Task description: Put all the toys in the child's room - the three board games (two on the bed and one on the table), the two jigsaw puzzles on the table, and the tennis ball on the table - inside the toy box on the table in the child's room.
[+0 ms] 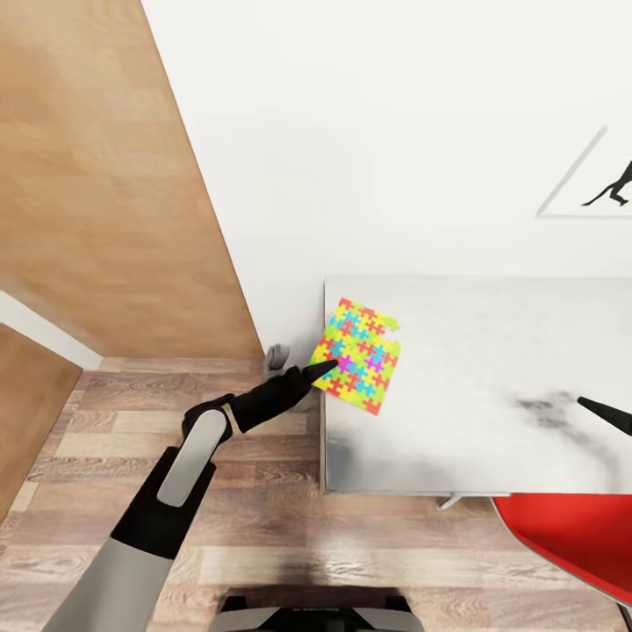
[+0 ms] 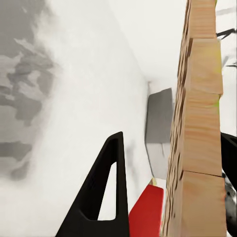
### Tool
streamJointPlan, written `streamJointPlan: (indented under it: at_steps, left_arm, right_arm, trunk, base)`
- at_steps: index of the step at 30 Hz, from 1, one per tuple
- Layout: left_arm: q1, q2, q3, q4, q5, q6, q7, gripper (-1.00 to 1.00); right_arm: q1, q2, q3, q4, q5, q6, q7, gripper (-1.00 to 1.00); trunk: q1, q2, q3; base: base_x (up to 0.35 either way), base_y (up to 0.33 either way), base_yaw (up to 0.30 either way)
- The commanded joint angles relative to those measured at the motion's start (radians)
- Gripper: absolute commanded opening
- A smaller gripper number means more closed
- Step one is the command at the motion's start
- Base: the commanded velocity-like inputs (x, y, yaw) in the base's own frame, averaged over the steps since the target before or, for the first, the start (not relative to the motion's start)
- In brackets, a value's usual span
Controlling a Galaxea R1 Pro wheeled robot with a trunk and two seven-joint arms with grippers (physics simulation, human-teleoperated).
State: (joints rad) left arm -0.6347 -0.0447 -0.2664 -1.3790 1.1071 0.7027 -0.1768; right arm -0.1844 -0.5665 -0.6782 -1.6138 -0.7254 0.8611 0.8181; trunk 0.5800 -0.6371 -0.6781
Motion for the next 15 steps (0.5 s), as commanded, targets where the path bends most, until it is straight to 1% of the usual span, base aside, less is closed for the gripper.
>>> streamJointPlan:
  at_steps: [1,9,10,13,15]
  left_arm:
    - [0.000,0.000,0.001,-0.005,-0.002,0.008,-0.001,-1.00]
    - [-0.003,0.004,0.002,-0.024,0.000,0.056,0.000,-1.00]
    - [-0.006,0.005,0.002,-0.033,0.035,0.090,0.001,-1.00]
    - [-0.003,0.007,0.007,-0.050,0.050,0.100,0.004,-1.00]
    - [-0.002,0.007,0.011,-0.053,0.053,0.101,0.005,-1.00]
  right_arm:
    - [-0.001,0.000,0.000,0.000,0.000,0.004,0.003,1.00]
    - [0.000,0.001,0.000,0.000,0.002,0.003,-0.006,1.00]
    - [0.000,0.001,0.000,0.000,0.003,0.003,-0.011,1.00]
    - [0.000,0.000,-0.001,0.000,0.003,0.003,-0.013,1.00]
    - [0.000,0.000,-0.001,0.000,0.003,0.003,-0.013,1.00]
  trunk:
    - [0.000,-0.001,0.001]
    - [0.000,-0.001,0.014]
    - [0.000,-0.001,0.015]
    - [0.000,-0.001,0.020]
    - [0.000,-0.001,0.023]
  base:
    - [0.000,0.000,-0.002]
    - [0.000,0.000,0.000]
    - [0.000,0.000,0.000]
    - [0.000,0.000,0.000]
    - [0.000,0.000,0.000]
